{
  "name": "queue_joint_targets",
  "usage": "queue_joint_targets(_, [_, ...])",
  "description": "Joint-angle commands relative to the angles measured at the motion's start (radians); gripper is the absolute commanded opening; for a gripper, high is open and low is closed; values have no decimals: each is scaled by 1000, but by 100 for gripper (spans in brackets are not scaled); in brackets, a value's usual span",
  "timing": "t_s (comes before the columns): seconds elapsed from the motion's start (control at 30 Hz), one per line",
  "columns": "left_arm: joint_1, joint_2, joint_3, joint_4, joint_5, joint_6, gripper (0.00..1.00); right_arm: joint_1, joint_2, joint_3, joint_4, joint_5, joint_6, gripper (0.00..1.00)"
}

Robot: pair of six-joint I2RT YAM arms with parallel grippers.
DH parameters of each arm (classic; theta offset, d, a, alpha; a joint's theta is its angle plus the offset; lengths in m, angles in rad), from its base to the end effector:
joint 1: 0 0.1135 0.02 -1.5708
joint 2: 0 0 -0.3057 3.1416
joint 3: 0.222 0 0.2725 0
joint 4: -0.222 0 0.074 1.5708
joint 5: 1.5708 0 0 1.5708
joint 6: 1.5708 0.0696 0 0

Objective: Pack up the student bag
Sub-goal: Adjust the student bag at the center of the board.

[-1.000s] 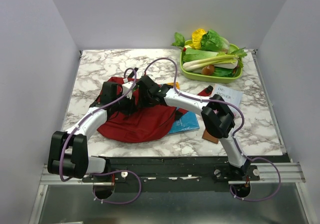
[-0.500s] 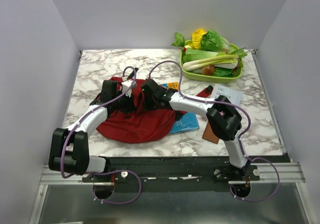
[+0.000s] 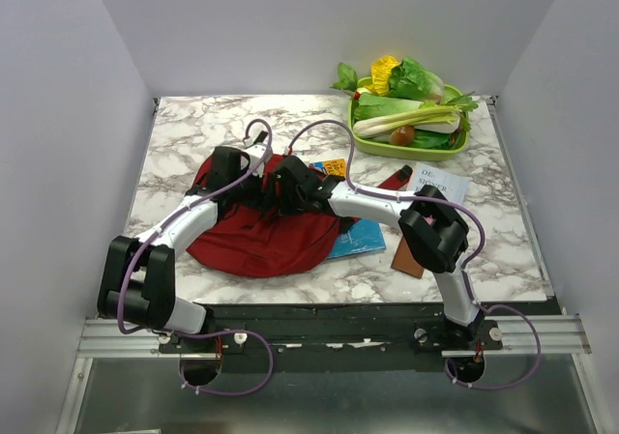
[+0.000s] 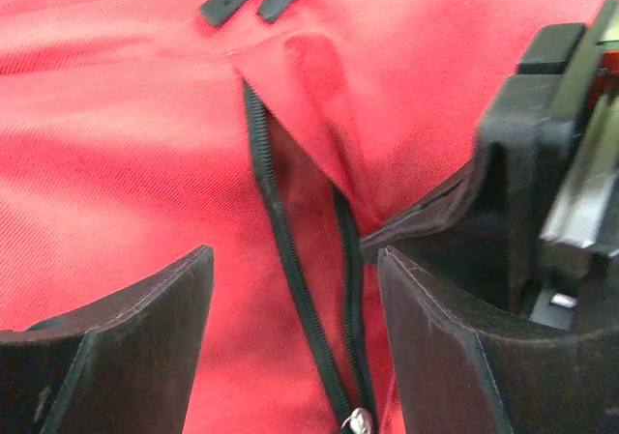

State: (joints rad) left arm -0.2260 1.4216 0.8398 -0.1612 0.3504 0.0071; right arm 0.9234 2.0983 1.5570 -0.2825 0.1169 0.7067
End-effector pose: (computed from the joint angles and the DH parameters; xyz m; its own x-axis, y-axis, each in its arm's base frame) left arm 0.3184 -0.0977 0.2256 -0.6560 0.1577 -0.7381 0.4615 0.8576 -0.2270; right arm 0.3260 0.4177 0.1871 -0.8199 -0.0151 -0.5723 -0.2788 0.8836 0.3761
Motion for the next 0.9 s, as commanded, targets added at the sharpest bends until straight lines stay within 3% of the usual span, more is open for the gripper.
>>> queue_joint_targets(0.0, [-88, 2, -42, 84, -189, 14, 77, 9, -12, -32, -34, -10, -9, 1])
queue_joint_targets(0.27, [-110, 100, -48, 155, -476, 39, 76, 6, -46, -74, -9, -6, -3, 1])
queue_joint_targets(0.43, [-110, 126, -61, 157, -470, 57, 73, -3, -63, -98, 8, -13, 11, 1])
queue_joint_targets(0.57, [-108, 183, -51, 157, -461, 65, 65, -9, -67, -110, 16, -28, 25, 1])
queue_joint_targets(0.67, [-108, 223, -30, 152, -439, 65, 54, -11, -72, -118, 22, -28, 25, 1])
queue_joint_targets(0.8, [-107, 214, -13, 131, -390, 65, 23, -14, -75, -127, 22, -26, 27, 1])
queue_joint_targets(0.87, [-105, 185, -1, 111, -375, 67, 14, -15, -73, -127, 22, -26, 27, 1])
